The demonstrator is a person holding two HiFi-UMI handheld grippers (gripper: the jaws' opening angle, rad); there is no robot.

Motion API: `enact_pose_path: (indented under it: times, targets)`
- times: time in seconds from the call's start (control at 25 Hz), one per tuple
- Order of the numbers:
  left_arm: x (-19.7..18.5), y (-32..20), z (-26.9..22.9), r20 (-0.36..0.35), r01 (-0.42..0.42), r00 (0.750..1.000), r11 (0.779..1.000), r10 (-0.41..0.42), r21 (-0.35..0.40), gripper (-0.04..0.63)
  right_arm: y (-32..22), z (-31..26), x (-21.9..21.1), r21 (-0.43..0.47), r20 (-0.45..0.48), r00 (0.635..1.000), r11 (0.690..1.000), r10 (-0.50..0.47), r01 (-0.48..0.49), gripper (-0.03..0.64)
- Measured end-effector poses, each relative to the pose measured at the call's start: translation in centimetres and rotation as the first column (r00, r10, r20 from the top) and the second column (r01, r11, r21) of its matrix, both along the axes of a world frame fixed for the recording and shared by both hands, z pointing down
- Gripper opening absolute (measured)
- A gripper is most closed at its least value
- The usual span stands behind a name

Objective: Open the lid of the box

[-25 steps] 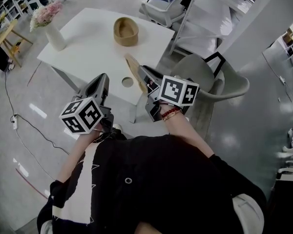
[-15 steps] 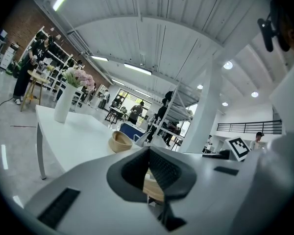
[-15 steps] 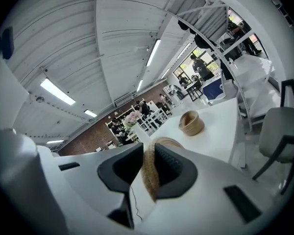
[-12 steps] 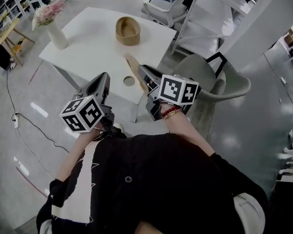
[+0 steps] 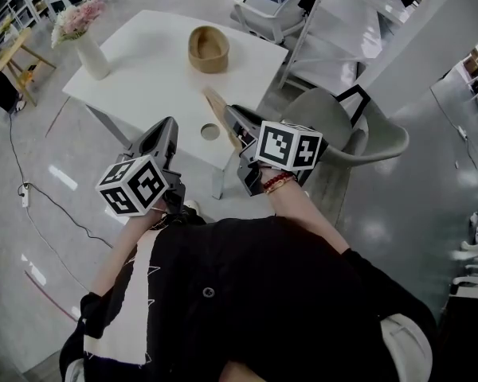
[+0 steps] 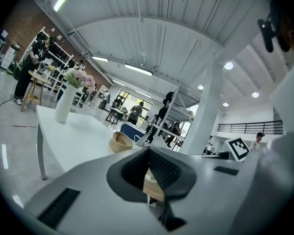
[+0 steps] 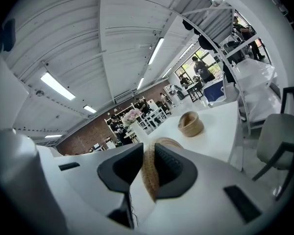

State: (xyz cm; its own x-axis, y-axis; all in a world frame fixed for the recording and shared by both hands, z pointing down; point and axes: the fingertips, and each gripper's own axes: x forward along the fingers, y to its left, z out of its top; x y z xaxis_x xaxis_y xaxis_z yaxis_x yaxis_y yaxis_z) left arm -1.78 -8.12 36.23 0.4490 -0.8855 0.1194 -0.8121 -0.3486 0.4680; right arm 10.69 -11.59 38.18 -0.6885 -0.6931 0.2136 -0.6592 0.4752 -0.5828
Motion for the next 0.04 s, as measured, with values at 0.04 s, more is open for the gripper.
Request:
enact_pose_path:
  times: [0.04]
  targets:
    - [-0.04,-0.03,-0.02,-0.001,0.002,1.0,1.0,-0.002,0.0,0.009,-0.03,-0.01,-0.05,0.001,-0.002,1.0,1.0,-0.002,0.002,0.077]
